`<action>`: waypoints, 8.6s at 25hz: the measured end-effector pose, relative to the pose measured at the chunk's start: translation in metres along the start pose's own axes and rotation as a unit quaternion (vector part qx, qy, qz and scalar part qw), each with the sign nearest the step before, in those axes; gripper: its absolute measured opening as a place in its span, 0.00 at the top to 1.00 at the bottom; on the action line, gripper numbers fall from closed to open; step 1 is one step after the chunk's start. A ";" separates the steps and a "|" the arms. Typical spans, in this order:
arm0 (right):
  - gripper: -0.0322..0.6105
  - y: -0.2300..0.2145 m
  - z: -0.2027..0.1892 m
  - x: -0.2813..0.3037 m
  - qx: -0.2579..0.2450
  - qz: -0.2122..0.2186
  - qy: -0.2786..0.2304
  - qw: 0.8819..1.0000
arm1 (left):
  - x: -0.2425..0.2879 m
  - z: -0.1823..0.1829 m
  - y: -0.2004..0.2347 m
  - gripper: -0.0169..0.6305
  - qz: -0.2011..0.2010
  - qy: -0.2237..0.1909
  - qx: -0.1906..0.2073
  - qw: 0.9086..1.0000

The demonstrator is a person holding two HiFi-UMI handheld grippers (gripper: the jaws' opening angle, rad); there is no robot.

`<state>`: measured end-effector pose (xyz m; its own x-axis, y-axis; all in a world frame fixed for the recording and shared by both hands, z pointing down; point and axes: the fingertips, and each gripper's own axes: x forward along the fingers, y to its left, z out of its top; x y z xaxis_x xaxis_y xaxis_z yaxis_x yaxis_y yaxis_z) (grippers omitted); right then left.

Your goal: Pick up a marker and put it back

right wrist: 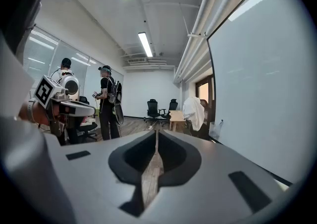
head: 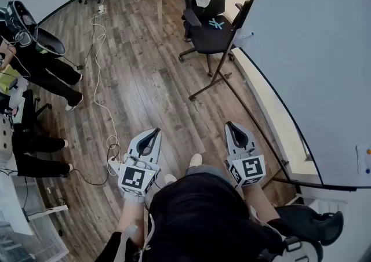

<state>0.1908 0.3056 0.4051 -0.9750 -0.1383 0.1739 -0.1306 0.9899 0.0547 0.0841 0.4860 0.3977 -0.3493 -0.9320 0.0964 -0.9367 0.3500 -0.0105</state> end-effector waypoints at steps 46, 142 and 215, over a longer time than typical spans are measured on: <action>0.91 -0.254 0.003 0.205 0.044 -0.126 0.029 0.991 | 0.411 0.017 0.084 0.86 -0.154 0.045 0.050 0.986; 0.91 -0.423 -0.053 0.115 0.165 -0.414 0.082 0.892 | 0.721 -0.036 -0.079 0.86 -0.311 0.161 0.241 0.905; 0.91 -0.318 0.046 0.408 0.045 0.047 0.059 0.996 | 0.558 0.043 0.200 0.87 -0.004 0.096 0.058 0.994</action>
<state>-0.1740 -0.0638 0.4132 -0.9562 -0.0429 0.2896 -0.0615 0.9966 -0.0554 -0.2990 0.0321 0.4065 -0.3404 -0.8961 0.2847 -0.9401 0.3183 -0.1222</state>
